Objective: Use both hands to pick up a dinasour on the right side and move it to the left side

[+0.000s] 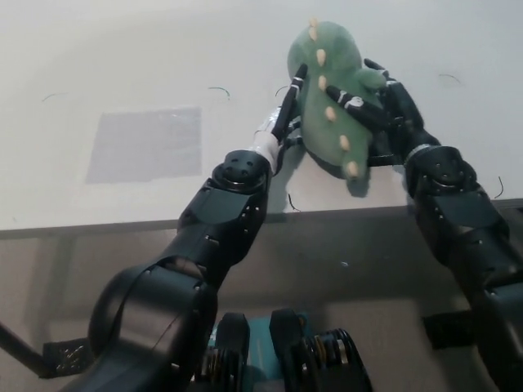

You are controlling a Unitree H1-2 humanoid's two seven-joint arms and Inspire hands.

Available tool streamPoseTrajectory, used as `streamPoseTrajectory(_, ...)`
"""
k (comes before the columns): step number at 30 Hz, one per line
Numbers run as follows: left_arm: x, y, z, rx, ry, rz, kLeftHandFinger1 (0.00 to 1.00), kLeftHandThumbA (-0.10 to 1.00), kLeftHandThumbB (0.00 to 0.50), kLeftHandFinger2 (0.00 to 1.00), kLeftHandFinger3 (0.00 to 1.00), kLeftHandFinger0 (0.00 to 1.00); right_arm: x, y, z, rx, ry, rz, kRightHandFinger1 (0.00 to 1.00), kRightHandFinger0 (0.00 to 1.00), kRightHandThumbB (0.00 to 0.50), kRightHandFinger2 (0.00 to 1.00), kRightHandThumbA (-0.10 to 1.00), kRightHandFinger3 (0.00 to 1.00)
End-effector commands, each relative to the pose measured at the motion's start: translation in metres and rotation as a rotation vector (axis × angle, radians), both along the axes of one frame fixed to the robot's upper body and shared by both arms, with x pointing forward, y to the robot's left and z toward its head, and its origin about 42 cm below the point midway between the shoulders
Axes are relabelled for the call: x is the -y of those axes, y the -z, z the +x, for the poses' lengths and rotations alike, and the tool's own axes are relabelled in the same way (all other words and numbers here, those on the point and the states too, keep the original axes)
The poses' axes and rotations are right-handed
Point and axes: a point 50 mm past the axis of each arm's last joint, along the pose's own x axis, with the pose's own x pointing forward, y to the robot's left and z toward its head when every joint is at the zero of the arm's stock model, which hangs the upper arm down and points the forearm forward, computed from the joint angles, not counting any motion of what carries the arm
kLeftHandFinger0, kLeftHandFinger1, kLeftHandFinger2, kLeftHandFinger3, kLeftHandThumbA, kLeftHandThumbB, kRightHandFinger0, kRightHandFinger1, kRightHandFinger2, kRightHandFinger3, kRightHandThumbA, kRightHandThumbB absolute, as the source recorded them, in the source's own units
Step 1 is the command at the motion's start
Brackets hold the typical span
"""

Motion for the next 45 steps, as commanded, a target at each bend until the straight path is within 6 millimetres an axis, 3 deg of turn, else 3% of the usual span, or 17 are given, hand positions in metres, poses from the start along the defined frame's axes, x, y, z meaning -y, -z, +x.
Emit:
streamPoseTrajectory(1,0.010,-0.026,0.005,0.134,0.011,-0.026,1.00,1.00,0.284,1.00,1.00,1.00,-0.047,-0.034,0.006,0.106,-0.106,-0.009,1.00,1.00,0.059,1.00,1.00,1.00)
streamPoseTrajectory(4,0.003,-0.024,0.005,0.148,-0.031,-0.039,1.00,1.00,0.271,1.00,1.00,1.00,-0.059,-0.038,0.006,0.096,-0.120,-0.006,1.00,1.00,0.024,1.00,1.00,1.00)
streamPoseTrajectory(5,-0.001,-0.021,0.005,0.146,-0.047,-0.050,1.00,1.00,0.267,1.00,1.00,1.00,-0.066,-0.038,0.006,0.076,-0.121,-0.019,1.00,1.00,0.073,1.00,1.00,1.00)
streamPoseTrajectory(7,-0.006,-0.020,0.006,0.151,-0.059,-0.057,1.00,1.00,0.268,1.00,1.00,1.00,-0.071,-0.040,0.006,0.076,-0.123,-0.027,1.00,1.00,0.079,1.00,1.00,1.00)
streamPoseTrajectory(8,-0.013,-0.017,0.006,0.158,-0.068,-0.055,1.00,1.00,0.279,1.00,1.00,1.00,-0.079,-0.042,0.005,0.087,-0.139,-0.036,1.00,1.00,0.043,1.00,1.00,1.00)
streamPoseTrajectory(11,-0.026,-0.012,0.007,0.167,-0.086,-0.055,1.00,1.00,0.287,1.00,1.00,1.00,-0.093,-0.043,0.002,0.095,-0.175,-0.032,1.00,1.00,0.014,1.00,1.00,1.00)
streamPoseTrajectory(14,-0.040,-0.012,0.008,0.196,-0.131,-0.079,1.00,1.00,0.257,1.00,1.00,1.00,-0.109,-0.046,-0.001,0.100,-0.208,-0.068,1.00,1.00,0.041,1.00,1.00,1.00)
streamPoseTrajectory(17,-0.051,-0.008,0.006,0.218,-0.160,-0.092,1.00,1.00,0.253,1.00,1.00,1.00,-0.120,-0.046,-0.005,0.107,-0.222,-0.080,1.00,1.00,0.018,1.00,1.00,1.00)
streamPoseTrajectory(21,-0.071,-0.004,0.002,0.269,-0.182,-0.113,1.00,1.00,0.304,1.00,1.00,1.00,-0.139,-0.048,-0.010,0.111,-0.282,-0.093,1.00,1.00,0.058,1.00,1.00,1.00)
streamPoseTrajectory(25,-0.090,-0.001,-0.004,0.295,-0.198,-0.113,1.00,1.00,0.339,1.00,1.00,1.00,-0.154,-0.053,-0.015,0.147,-0.334,-0.134,1.00,1.00,0.054,1.00,1.00,1.00)
streamPoseTrajectory(30,-0.114,0.000,-0.020,0.341,-0.226,-0.108,1.00,1.00,0.316,1.00,1.00,1.00,-0.174,-0.053,-0.022,0.168,-0.380,-0.168,1.00,1.00,0.094,1.00,1.00,1.00)
streamPoseTrajectory(33,-0.123,0.004,-0.026,0.322,-0.246,-0.162,1.00,1.00,0.384,1.00,1.00,1.00,-0.183,-0.054,-0.026,0.171,-0.399,-0.186,1.00,1.00,0.061,1.00,1.00,1.00)
streamPoseTrajectory(35,-0.131,0.008,-0.029,0.323,-0.252,-0.148,1.00,1.00,0.353,1.00,1.00,1.00,-0.188,-0.051,-0.029,0.169,-0.419,-0.195,1.00,1.00,0.046,1.00,1.00,1.00)
streamPoseTrajectory(36,-0.123,0.006,-0.026,0.323,-0.237,-0.151,1.00,1.00,0.353,1.00,1.00,1.00,-0.180,-0.052,-0.026,0.175,-0.405,-0.199,1.00,1.00,0.044,1.00,1.00,1.00)
streamPoseTrajectory(42,-0.135,0.015,-0.035,0.329,-0.271,-0.128,1.00,1.00,0.373,1.00,1.00,1.00,-0.189,-0.044,-0.032,0.176,-0.436,-0.206,1.00,1.00,0.034,1.00,1.00,1.00)
streamPoseTrajectory(43,-0.142,0.018,-0.040,0.352,-0.282,-0.123,1.00,1.00,0.325,1.00,1.00,1.00,-0.196,-0.042,-0.035,0.169,-0.453,-0.210,1.00,1.00,0.036,1.00,1.00,1.00)
streamPoseTrajectory(45,-0.145,0.020,-0.042,0.359,-0.291,-0.128,1.00,1.00,0.350,1.00,1.00,1.00,-0.199,-0.042,-0.036,0.177,-0.460,-0.221,1.00,1.00,0.040,1.00,1.00,1.00)
